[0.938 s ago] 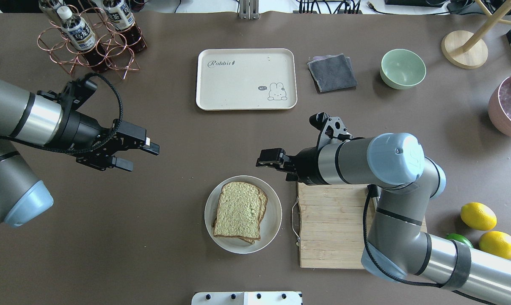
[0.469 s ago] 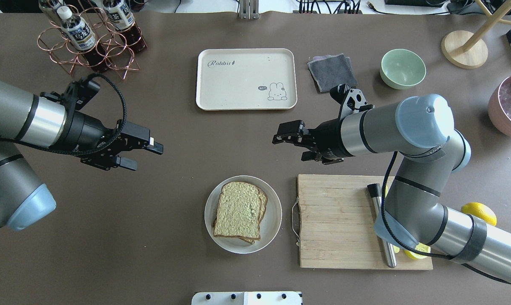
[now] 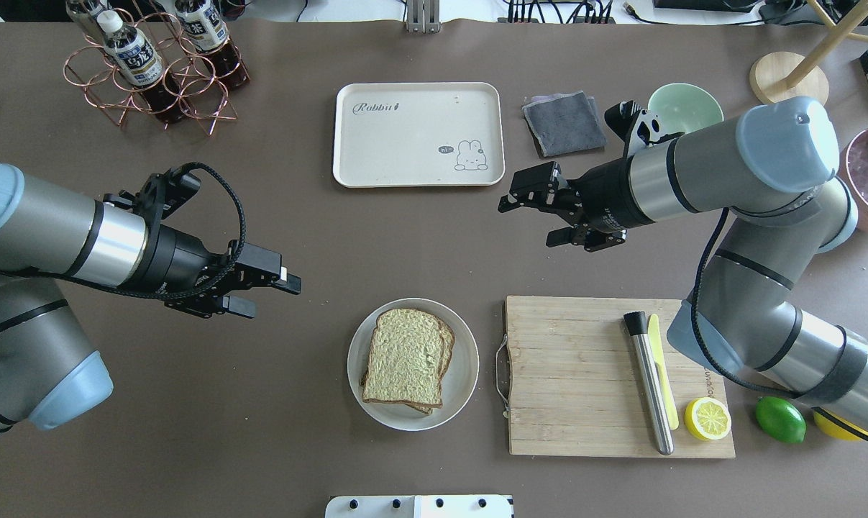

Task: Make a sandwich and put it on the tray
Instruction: 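Withdraw the right gripper while the left gripper moves to the plate rim, then grasp the white plate rim with the left gripper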

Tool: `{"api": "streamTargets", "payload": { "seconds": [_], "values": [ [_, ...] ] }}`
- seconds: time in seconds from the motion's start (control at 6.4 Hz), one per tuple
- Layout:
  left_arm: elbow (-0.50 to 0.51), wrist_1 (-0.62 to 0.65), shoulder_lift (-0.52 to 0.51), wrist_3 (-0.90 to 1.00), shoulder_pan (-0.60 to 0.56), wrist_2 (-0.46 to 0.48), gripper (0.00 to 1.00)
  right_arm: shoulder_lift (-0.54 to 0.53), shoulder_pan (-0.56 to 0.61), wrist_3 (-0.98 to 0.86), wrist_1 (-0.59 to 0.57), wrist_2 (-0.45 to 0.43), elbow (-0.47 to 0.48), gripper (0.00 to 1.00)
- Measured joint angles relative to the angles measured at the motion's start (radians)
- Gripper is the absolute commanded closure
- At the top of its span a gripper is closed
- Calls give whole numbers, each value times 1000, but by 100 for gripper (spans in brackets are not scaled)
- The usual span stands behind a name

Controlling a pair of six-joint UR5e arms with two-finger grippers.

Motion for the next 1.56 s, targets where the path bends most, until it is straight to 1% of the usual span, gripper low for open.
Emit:
{"api": "streamTargets", "payload": {
  "seconds": [0.16, 0.31, 0.47, 0.62, 0.78, 0.94, 1.09, 1.25, 1.56],
  "values": [
    [-1, 0, 2, -1, 29, 1, 2, -18, 8, -49, 1, 72, 10, 1],
    [-3, 1, 8, -1, 66, 3, 2, -39, 4, -110, 2, 122, 16, 1],
    [-6, 1, 15, -1, 109, 22, 3, -51, 3, -143, 3, 144, 23, 1],
    [-9, 1, 18, 0, 172, 96, 3, -65, 5, -174, 4, 152, 32, 1],
    [-7, 1, 17, 1, 234, 199, 3, -81, 9, -199, 5, 154, 38, 1],
    [-6, 0, 15, 3, 268, 286, 3, -87, 14, -209, 5, 154, 41, 1],
    [-6, -1, 16, 15, 280, 344, 3, -89, 16, -211, 5, 152, 42, 1],
    [-2, -7, 19, 50, 282, 369, 3, -90, 16, -212, 4, 147, 42, 1],
    [26, -18, 27, 102, 284, 383, 20, -90, 16, -212, 4, 140, 38, 1]
  ]
}}
